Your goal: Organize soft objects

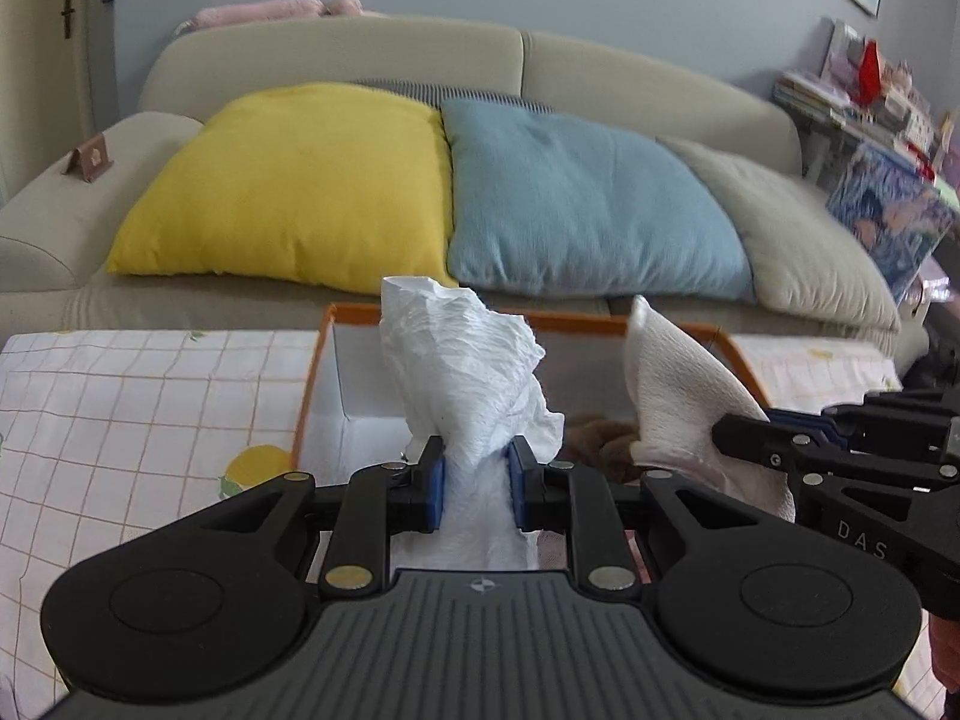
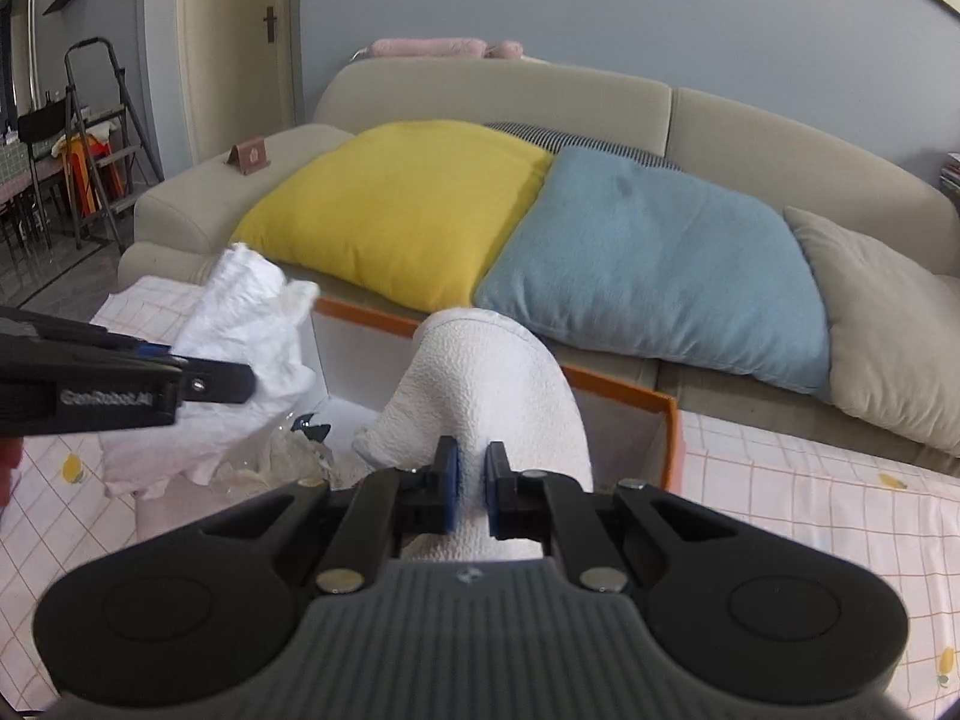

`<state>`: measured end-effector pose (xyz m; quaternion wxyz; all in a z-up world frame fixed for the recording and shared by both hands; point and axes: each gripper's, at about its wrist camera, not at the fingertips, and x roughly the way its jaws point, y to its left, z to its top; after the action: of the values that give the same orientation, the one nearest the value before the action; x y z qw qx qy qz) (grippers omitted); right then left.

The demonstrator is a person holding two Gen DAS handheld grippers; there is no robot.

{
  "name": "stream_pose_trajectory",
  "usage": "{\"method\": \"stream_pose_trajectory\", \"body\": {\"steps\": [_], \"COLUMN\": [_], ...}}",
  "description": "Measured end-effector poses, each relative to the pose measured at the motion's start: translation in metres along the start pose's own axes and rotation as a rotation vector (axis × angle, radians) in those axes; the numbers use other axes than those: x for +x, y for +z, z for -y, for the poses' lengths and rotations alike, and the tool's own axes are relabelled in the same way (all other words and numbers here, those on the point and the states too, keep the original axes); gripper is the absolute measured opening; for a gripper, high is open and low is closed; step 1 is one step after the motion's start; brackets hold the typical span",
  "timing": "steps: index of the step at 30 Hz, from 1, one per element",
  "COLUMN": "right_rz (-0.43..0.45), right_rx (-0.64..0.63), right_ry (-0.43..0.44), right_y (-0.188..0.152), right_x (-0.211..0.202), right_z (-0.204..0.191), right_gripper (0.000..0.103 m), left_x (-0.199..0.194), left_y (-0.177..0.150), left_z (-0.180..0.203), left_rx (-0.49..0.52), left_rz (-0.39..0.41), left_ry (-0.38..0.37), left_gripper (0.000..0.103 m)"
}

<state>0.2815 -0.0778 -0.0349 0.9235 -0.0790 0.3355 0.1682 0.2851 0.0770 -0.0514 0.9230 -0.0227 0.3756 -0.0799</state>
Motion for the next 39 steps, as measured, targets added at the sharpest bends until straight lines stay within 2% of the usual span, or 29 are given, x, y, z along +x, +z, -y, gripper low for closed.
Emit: {"method": "stream_pose_trajectory", "body": {"steps": [6, 9, 10, 13, 15, 17, 19, 21, 24, 27, 33, 39], "right_rz": [-0.064, -0.111, -0.121, -0.14, -0.135, -0.128, -0.12, -0.098, -0.063, -0.029, 0.036, 0.117], "right_rx": [-0.059, -0.064, -0.062, -0.055, -0.052, -0.043, -0.04, -0.042, -0.043, -0.045, -0.024, 0.051], "right_ry": [0.044, 0.03, 0.027, 0.029, 0.029, 0.028, 0.024, 0.015, -0.002, -0.03, -0.094, -0.161], "right_y": [-0.003, -0.006, -0.008, -0.01, -0.012, -0.012, -0.011, -0.009, -0.002, 0.003, 0.007, -0.008], "right_x": [0.029, 0.044, 0.047, 0.052, 0.05, 0.047, 0.042, 0.033, 0.016, -0.003, -0.055, -0.126], "right_z": [-0.014, -0.015, -0.015, -0.013, -0.014, -0.012, -0.011, -0.011, -0.01, -0.009, 0.003, 0.024], "right_gripper": [0.007, 0.007, 0.007, 0.009, 0.018, 0.022, 0.025, 0.033, 0.042, 0.05, 0.056, 0.064], "left_x": [0.029, 0.035, 0.036, 0.035, 0.03, 0.025, 0.019, 0.011, -0.009, -0.034, -0.095, -0.151], "left_y": [-0.005, -0.009, -0.01, -0.013, -0.012, -0.01, -0.006, -0.002, 0.005, 0.01, 0.012, 0.002], "left_z": [0.0, 0.0, 0.0, -0.002, -0.003, -0.003, -0.002, 0.0, 0.009, 0.021, 0.057, 0.088], "left_rx": [0.048, 0.069, 0.075, 0.08, 0.061, 0.044, 0.042, 0.046, 0.079, 0.104, 0.184, 0.233], "left_rz": [-0.1, -0.126, -0.129, -0.12, -0.096, -0.067, -0.037, -0.001, 0.075, 0.144, 0.296, 0.401], "left_ry": [0.035, 0.049, 0.053, 0.056, 0.058, 0.067, 0.081, 0.087, 0.119, 0.106, 0.093, 0.056], "left_gripper": [0.024, 0.026, 0.027, 0.041, 0.059, 0.068, 0.072, 0.08, 0.082, 0.084, 0.085, 0.087]}}
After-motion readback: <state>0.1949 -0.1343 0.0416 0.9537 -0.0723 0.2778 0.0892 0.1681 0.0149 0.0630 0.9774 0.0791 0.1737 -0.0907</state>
